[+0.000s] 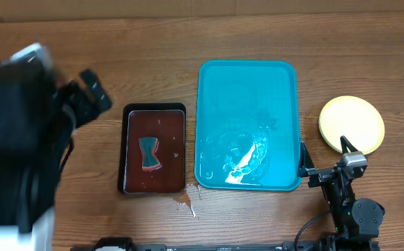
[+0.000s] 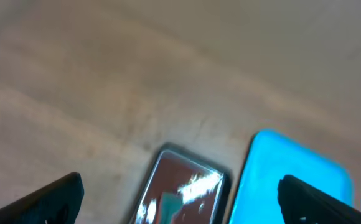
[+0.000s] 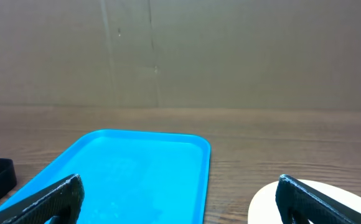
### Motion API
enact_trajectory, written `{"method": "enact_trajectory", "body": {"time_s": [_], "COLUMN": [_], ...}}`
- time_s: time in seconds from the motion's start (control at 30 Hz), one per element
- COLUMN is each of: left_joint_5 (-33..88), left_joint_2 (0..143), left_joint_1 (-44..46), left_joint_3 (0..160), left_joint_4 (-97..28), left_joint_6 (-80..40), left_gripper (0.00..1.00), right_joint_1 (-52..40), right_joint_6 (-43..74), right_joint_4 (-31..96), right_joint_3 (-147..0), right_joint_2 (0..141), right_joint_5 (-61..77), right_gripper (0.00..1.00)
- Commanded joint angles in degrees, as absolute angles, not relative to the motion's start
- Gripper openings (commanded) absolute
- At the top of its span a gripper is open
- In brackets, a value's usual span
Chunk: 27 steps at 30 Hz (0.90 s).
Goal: Clean dirty plates on tray and stack at the side
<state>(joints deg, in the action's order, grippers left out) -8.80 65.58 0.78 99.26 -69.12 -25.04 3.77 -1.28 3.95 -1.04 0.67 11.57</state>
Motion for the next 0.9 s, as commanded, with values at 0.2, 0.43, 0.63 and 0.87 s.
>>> {"method": "enact_trajectory", "body": {"time_s": [0.2, 0.43, 0.63, 0.87], "left_joint_5": [5.67, 8.97, 10.59, 9.78], "left_joint_2": [35.18, 17.10, 6.87, 0.03], "left_joint_1": [0.21, -0.08, -0.08, -0.08], "left_joint_3": [66.04, 42.59, 27.22, 13.93], "left_joint_4": [-45.32, -32.29, -20.32, -9.08], "left_joint_6": [-7.38, -7.27, -7.31, -7.29], "left_gripper": [1.00, 1.00, 1.00, 1.00], "right_joint_1": [3.92, 3.92, 3.92, 3.92], "right_joint_6": [-1.34, -1.34, -1.34, -1.34], "right_joint_4": [3.66, 3.66, 3.66, 3.66], "right_joint_3": [-0.45, -0.45, -0.45, -0.45], "right_joint_2": [0.16, 0.16, 0.16, 0.16], "right_joint_5": [10.98, 10.98, 10.98, 10.98], "right_gripper": [1.00, 1.00, 1.00, 1.00]}}
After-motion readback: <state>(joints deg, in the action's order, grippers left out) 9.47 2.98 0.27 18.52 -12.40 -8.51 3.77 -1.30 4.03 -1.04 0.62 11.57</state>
